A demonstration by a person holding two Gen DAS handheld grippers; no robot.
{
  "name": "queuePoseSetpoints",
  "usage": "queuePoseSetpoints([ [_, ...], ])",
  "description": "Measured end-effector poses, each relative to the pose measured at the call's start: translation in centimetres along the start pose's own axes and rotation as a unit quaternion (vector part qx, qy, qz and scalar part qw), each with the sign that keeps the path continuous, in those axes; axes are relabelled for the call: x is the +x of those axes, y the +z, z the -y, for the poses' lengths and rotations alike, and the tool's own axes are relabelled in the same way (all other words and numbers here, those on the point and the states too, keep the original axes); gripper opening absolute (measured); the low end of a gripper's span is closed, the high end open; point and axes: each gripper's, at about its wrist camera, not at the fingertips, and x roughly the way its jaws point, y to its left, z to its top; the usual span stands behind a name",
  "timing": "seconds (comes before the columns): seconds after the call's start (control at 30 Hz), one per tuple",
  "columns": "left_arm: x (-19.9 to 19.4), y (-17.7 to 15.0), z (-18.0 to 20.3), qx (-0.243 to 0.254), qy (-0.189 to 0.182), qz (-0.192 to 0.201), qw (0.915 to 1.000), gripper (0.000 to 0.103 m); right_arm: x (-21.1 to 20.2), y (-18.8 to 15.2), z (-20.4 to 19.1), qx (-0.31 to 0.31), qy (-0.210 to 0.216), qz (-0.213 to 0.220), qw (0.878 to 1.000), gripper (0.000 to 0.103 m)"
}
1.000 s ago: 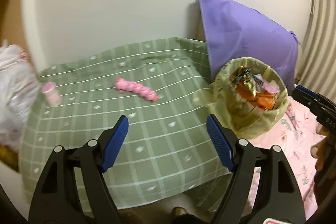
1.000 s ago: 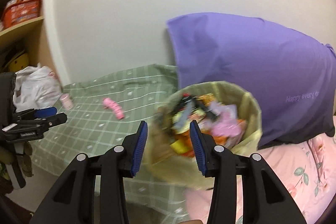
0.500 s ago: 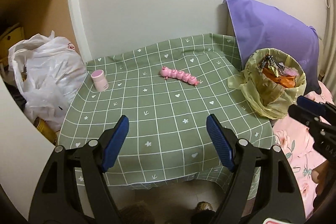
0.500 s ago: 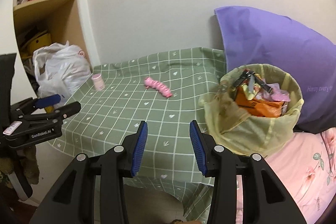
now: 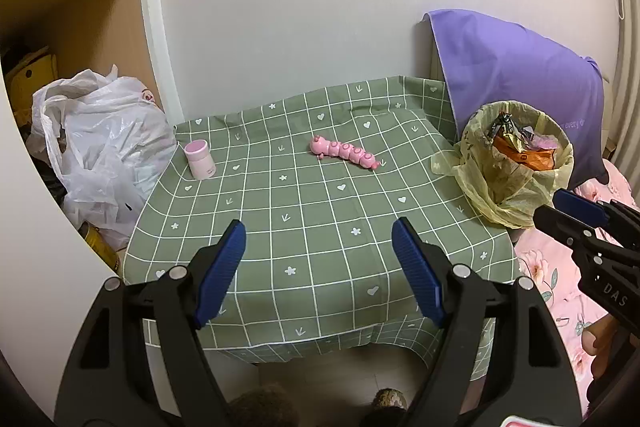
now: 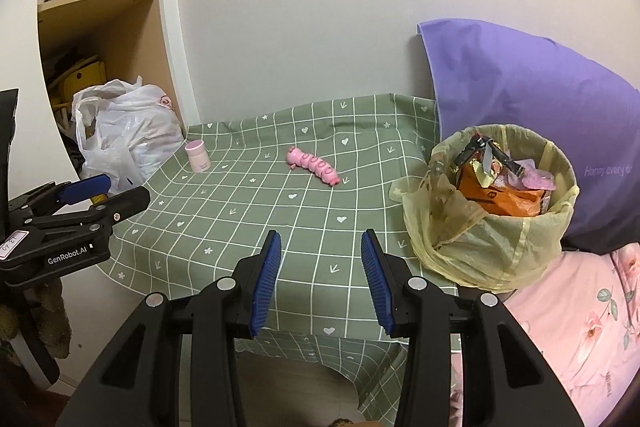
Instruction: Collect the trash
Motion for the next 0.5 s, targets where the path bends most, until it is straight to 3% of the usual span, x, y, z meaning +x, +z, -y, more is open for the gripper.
queuePoseSetpoints([
  [0.5, -0.49, 0.36, -0.62, 0.002, -0.003, 0.011, 0.9999, 0.071, 0.27, 0.58, -0.13, 0.003, 0.003, 0.004, 1.0, 0.04],
])
